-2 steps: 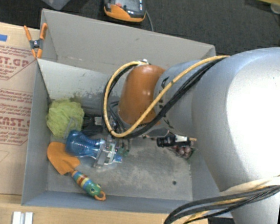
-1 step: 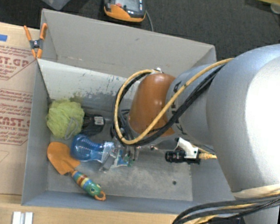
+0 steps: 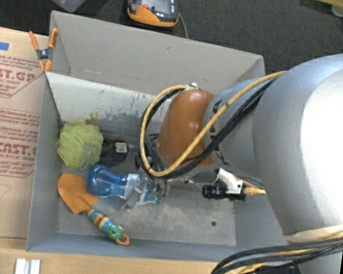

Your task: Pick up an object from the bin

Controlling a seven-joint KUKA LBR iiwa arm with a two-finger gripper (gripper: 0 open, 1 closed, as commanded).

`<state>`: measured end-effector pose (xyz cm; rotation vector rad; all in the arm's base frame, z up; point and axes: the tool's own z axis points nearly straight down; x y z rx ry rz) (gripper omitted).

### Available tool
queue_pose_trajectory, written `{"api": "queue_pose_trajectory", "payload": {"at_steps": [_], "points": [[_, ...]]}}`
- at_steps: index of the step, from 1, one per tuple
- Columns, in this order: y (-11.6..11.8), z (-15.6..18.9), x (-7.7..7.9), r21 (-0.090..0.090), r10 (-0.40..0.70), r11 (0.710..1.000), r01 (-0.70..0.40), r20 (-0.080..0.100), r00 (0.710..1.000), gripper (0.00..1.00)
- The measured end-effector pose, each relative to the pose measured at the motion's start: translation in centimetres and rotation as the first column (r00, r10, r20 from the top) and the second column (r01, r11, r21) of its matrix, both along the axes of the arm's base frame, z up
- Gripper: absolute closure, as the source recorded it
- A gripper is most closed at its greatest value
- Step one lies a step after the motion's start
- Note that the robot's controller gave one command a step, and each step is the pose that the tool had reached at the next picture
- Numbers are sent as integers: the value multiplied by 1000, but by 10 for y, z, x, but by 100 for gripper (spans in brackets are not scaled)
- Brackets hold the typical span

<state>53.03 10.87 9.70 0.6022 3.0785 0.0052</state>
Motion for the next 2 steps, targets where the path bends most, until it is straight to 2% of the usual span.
{"api": "queue_pose_trajectory", "payload": {"at_steps": [1, 2], "points": [[11, -21, 12, 1, -30, 1000, 30, -4, 1000, 100], [5, 75, 5, -1, -7, 1000, 7, -4, 1000, 100]]}}
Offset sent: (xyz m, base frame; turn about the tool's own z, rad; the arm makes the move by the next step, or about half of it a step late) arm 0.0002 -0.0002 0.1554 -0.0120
